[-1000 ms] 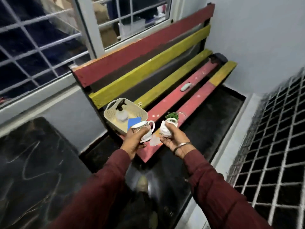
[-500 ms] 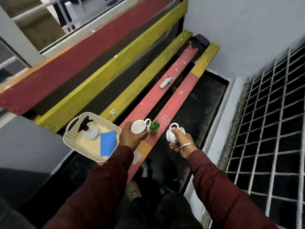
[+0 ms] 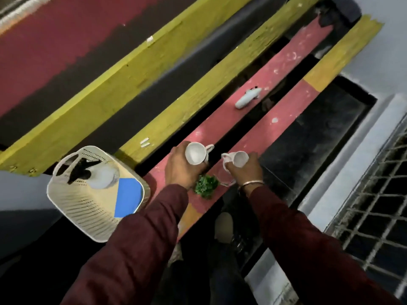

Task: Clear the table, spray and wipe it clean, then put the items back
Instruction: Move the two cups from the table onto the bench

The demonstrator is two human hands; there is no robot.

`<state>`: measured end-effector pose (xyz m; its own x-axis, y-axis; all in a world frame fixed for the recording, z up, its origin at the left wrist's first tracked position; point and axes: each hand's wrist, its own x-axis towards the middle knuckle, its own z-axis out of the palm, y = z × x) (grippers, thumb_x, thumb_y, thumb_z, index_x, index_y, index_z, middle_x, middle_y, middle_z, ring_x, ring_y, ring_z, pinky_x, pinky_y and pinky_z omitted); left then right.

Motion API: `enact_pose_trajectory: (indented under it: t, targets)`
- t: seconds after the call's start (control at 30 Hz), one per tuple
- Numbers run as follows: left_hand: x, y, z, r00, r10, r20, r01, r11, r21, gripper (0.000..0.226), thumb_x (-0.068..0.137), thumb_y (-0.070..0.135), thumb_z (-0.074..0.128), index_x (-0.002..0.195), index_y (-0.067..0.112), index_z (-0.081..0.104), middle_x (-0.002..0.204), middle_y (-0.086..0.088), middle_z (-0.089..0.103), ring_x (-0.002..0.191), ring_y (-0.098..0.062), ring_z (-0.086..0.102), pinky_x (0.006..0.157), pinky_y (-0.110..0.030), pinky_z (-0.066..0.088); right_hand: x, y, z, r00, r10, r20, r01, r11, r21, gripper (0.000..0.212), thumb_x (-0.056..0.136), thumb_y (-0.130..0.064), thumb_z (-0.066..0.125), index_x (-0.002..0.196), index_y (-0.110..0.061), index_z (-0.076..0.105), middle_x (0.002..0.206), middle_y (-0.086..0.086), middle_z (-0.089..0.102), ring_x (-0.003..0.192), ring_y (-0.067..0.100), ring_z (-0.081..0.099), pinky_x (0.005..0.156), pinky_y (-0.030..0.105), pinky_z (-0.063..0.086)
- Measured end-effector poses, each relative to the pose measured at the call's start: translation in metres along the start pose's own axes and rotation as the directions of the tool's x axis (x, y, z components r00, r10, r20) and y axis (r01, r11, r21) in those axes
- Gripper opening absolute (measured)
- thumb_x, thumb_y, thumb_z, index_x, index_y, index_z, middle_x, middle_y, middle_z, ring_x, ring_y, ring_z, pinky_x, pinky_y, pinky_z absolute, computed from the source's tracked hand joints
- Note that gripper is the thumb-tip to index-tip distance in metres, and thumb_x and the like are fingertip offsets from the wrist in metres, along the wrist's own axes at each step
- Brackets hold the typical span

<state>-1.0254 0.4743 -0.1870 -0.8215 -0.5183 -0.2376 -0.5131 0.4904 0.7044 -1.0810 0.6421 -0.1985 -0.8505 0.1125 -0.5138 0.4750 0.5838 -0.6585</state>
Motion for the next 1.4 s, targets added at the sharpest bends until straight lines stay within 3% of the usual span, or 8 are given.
enact_pose_trajectory:
  t: [0.1, 0.23, 0.5, 0.6, 0.8, 1.03, 1.27, 1.4]
  targets:
    - [0.027, -0.026, 0.027, 0.996, -0.082, -0.033, 0.083, 0.996, 0.035, 0.059, 0.069, 0.047, 0.082, 0.118, 0.025, 0.058, 0.112, -0.001, 0.061, 0.099, -0.023, 0.058, 0.077, -0.034, 0.049, 0.044, -0.013, 0.028, 0.977, -0.164, 0.136, 0.185, 0.970, -0.157, 0.054, 0.068, -0.038, 0.079, 0.104, -0.015, 0.046, 0.103, 0.010, 0.061, 0.093, 0.029, 0.060, 0.071, 0.031, 0.043]
    - [0.051, -0.063, 0.051, 0.979, -0.199, -0.046, 0.201, 0.977, 0.068, 0.060, 0.070, 0.044, 0.081, 0.120, 0.021, 0.056, 0.115, -0.007, 0.060, 0.101, -0.030, 0.060, 0.080, -0.042, 0.053, 0.088, -0.023, 0.065, 0.905, -0.309, 0.293, 0.404, 0.840, -0.362, 0.066, 0.068, -0.036, 0.075, 0.120, -0.012, 0.041, 0.116, 0.015, 0.053, 0.102, 0.038, 0.057, 0.076, 0.040, 0.046]
    - [0.077, -0.104, 0.079, 0.980, -0.191, -0.059, 0.198, 0.968, 0.155, 0.061, 0.074, 0.045, 0.080, 0.119, 0.014, 0.052, 0.111, -0.010, 0.056, 0.097, -0.035, 0.059, 0.067, -0.036, 0.045, 0.135, -0.020, 0.125, 0.769, -0.427, 0.476, 0.637, 0.574, -0.515, 0.072, 0.072, -0.033, 0.068, 0.133, -0.012, 0.036, 0.120, 0.015, 0.049, 0.097, 0.042, 0.060, 0.077, 0.044, 0.051]
    - [0.077, -0.110, 0.081, 0.982, -0.187, -0.035, 0.190, 0.972, 0.142, 0.063, 0.075, 0.044, 0.079, 0.120, 0.013, 0.048, 0.113, -0.010, 0.054, 0.097, -0.034, 0.058, 0.065, -0.035, 0.042, 0.140, -0.016, 0.135, 0.751, -0.446, 0.486, 0.660, 0.536, -0.527, 0.070, 0.071, -0.034, 0.069, 0.130, -0.012, 0.038, 0.118, 0.014, 0.048, 0.094, 0.042, 0.060, 0.074, 0.045, 0.052]
    - [0.077, -0.112, 0.082, 0.975, -0.220, 0.005, 0.217, 0.964, 0.151, 0.068, 0.074, 0.043, 0.080, 0.124, 0.018, 0.041, 0.119, -0.009, 0.056, 0.099, -0.035, 0.059, 0.070, -0.040, 0.049, 0.141, -0.006, 0.138, 0.765, -0.456, 0.455, 0.643, 0.499, -0.580, 0.074, 0.072, -0.035, 0.067, 0.136, -0.017, 0.034, 0.120, 0.012, 0.047, 0.091, 0.040, 0.059, 0.070, 0.042, 0.049]
    - [0.078, -0.114, 0.079, 0.966, -0.259, 0.029, 0.254, 0.960, 0.118, 0.072, 0.073, 0.049, 0.078, 0.127, 0.021, 0.039, 0.121, -0.008, 0.059, 0.101, -0.035, 0.061, 0.076, -0.045, 0.053, 0.144, -0.005, 0.142, 0.776, -0.423, 0.468, 0.630, 0.559, -0.539, 0.079, 0.072, -0.033, 0.069, 0.139, -0.018, 0.031, 0.122, 0.013, 0.047, 0.096, 0.042, 0.059, 0.076, 0.043, 0.050]
    - [0.066, -0.102, 0.049, 0.969, -0.242, 0.051, 0.234, 0.963, 0.132, 0.105, 0.070, 0.046, 0.086, 0.151, 0.016, 0.028, 0.139, -0.017, 0.043, 0.118, -0.035, 0.054, 0.089, -0.039, 0.049, 0.123, -0.018, 0.127, 0.801, -0.420, 0.426, 0.598, 0.554, -0.579, 0.101, 0.065, -0.033, 0.070, 0.148, -0.019, 0.015, 0.141, 0.012, 0.036, 0.112, 0.039, 0.052, 0.087, 0.045, 0.049]
    - [0.048, -0.079, 0.011, 0.980, -0.197, 0.026, 0.189, 0.964, 0.187, 0.100, 0.072, 0.052, 0.081, 0.149, 0.013, 0.030, 0.142, -0.019, 0.040, 0.122, -0.039, 0.051, 0.090, -0.043, 0.049, 0.086, -0.037, 0.107, 0.783, -0.457, 0.423, 0.621, 0.529, -0.578, 0.096, 0.069, -0.039, 0.067, 0.148, -0.017, 0.018, 0.150, 0.012, 0.029, 0.125, 0.038, 0.043, 0.094, 0.045, 0.042]
